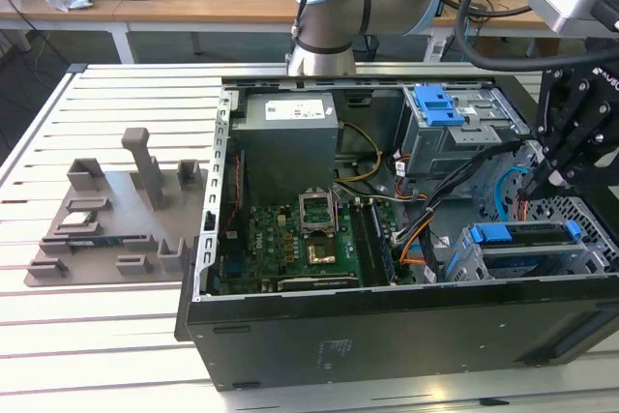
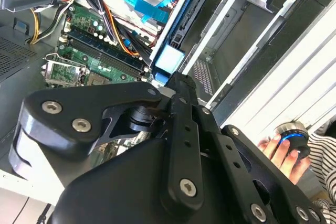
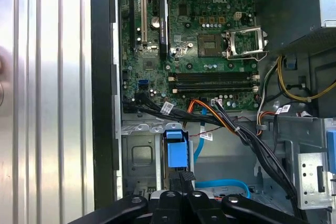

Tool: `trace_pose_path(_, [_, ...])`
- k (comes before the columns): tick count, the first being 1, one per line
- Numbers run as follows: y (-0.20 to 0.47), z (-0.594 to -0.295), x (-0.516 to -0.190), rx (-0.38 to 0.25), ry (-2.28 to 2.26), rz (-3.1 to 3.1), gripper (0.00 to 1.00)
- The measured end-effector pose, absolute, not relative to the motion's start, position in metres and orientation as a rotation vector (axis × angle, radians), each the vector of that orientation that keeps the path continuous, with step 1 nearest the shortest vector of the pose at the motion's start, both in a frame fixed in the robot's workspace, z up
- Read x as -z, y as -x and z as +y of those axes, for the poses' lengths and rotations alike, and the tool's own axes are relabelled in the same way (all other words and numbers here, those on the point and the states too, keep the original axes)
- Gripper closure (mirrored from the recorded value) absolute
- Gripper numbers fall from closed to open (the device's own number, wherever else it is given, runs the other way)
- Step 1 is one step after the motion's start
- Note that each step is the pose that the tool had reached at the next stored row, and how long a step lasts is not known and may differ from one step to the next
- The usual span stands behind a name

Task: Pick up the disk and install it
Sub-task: 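Insert the disk into the insertion slot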

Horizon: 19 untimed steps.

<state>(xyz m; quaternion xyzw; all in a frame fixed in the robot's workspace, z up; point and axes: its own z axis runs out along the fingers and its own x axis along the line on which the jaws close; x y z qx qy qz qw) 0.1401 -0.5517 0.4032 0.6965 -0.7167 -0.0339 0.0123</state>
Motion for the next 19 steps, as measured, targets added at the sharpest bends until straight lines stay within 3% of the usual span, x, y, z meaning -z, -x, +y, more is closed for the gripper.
trace_pose_path(19, [-0.14, -0.551, -0.453, 0.106, -2.171, -2.234, 0.89])
